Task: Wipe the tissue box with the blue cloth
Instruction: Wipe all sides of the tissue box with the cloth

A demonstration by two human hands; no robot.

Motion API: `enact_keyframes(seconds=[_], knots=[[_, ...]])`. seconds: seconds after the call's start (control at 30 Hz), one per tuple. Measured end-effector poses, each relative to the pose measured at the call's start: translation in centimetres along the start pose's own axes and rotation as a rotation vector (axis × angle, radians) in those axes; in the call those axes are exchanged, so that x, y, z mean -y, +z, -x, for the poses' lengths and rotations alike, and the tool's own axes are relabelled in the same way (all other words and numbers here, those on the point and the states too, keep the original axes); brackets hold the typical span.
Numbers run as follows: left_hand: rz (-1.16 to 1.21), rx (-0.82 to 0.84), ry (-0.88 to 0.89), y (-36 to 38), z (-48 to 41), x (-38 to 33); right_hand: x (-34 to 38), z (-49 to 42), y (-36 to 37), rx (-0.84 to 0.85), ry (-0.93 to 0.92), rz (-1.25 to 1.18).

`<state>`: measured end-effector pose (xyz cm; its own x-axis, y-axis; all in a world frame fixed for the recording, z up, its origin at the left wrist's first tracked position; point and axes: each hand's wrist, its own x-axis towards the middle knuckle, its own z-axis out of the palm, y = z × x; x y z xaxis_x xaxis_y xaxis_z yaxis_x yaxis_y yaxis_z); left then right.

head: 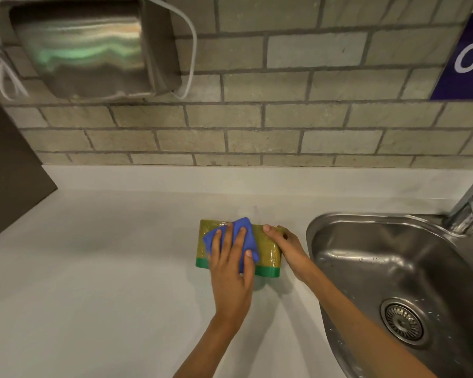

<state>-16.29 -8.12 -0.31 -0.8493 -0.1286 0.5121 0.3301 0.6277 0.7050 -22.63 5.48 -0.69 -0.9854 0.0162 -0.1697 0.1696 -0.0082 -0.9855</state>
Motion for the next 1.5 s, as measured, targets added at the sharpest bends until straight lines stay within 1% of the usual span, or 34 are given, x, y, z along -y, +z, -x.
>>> enact_keyframes(seconds=[0.1,0.17,0.2,0.23,0.3,0.33,0.37,0.4,0.5,0.57,0.6,0.73,0.8,0.87,1.0,1.1,1.13,1.23,1.27,1.3,1.4,1.5], knots=[[-0.250,0.081,0.239,0.6,1.3,0.2,0.0,0.1,-0.1,-0.009,0.017,0.005],[-0.313,0.099,0.297,-0.1,1.4,1.4,0.3,0.4,-0.1,-0.011,0.022,0.017],[-0.315,0.075,0.270,-0.3,1.2,1.9,0.5,0.4,-0.1,-0.011,0.022,0.016],[-0.302,0.038,0.198,-0.5,0.9,2.1,0.6,0.5,0.0,-0.010,0.021,0.014],[-0.253,-0.039,0.003,-0.5,-0.1,1.3,0.6,0.6,0.0,-0.012,0.020,0.024],[-0.244,-0.046,-0.063,-0.2,-0.4,0.6,0.6,0.5,0.0,-0.023,0.030,0.028],[-0.246,-0.031,-0.083,0.3,-0.5,-0.1,0.5,0.4,0.1,-0.035,0.044,0.026],[-0.264,-0.001,-0.059,0.8,-0.2,-0.9,0.4,0.4,0.1,-0.046,0.054,0.023],[-0.351,0.075,0.081,2.1,1.4,-2.0,0.2,0.3,0.1,-0.074,0.068,0.041],[-0.366,0.090,0.125,1.9,1.6,-1.4,0.4,0.4,0.1,-0.076,0.070,0.050],[-0.349,0.074,0.117,1.5,1.3,-0.8,0.5,0.4,0.1,-0.072,0.074,0.044],[-0.248,-0.094,-0.103,-0.1,-0.8,1.2,0.7,0.6,0.4,-0.072,0.095,0.047],[-0.221,-0.138,-0.174,0.2,-1.3,0.9,0.8,0.6,0.5,-0.075,0.093,0.062],[-0.224,-0.101,-0.161,1.0,-0.6,-0.2,0.6,0.5,0.5,-0.076,0.093,0.071],[-0.304,0.059,0.004,2.4,2.6,-1.8,0.5,0.5,0.4,-0.082,0.083,0.095],[-0.337,0.084,0.106,2.1,3.5,-0.6,0.8,0.4,0.2,-0.083,0.080,0.097],[-0.313,0.057,0.087,1.7,3.3,-0.2,1.0,0.3,0.2,-0.082,0.073,0.098],[-0.251,-0.031,-0.119,0.9,1.6,0.0,1.1,0.2,0.6,-0.063,0.101,0.095],[-0.253,-0.037,-0.153,0.9,1.2,-0.3,0.9,0.3,0.7,-0.056,0.105,0.095],[-0.270,-0.019,-0.150,1.2,1.2,-0.8,0.8,0.3,0.8,-0.060,0.111,0.094],[-0.369,0.057,-0.013,2.5,2.7,-1.8,0.4,0.5,0.7,-0.086,0.110,0.119],[-0.394,0.063,0.143,2.5,4.0,-0.4,0.3,0.5,0.5,-0.096,0.098,0.140]])
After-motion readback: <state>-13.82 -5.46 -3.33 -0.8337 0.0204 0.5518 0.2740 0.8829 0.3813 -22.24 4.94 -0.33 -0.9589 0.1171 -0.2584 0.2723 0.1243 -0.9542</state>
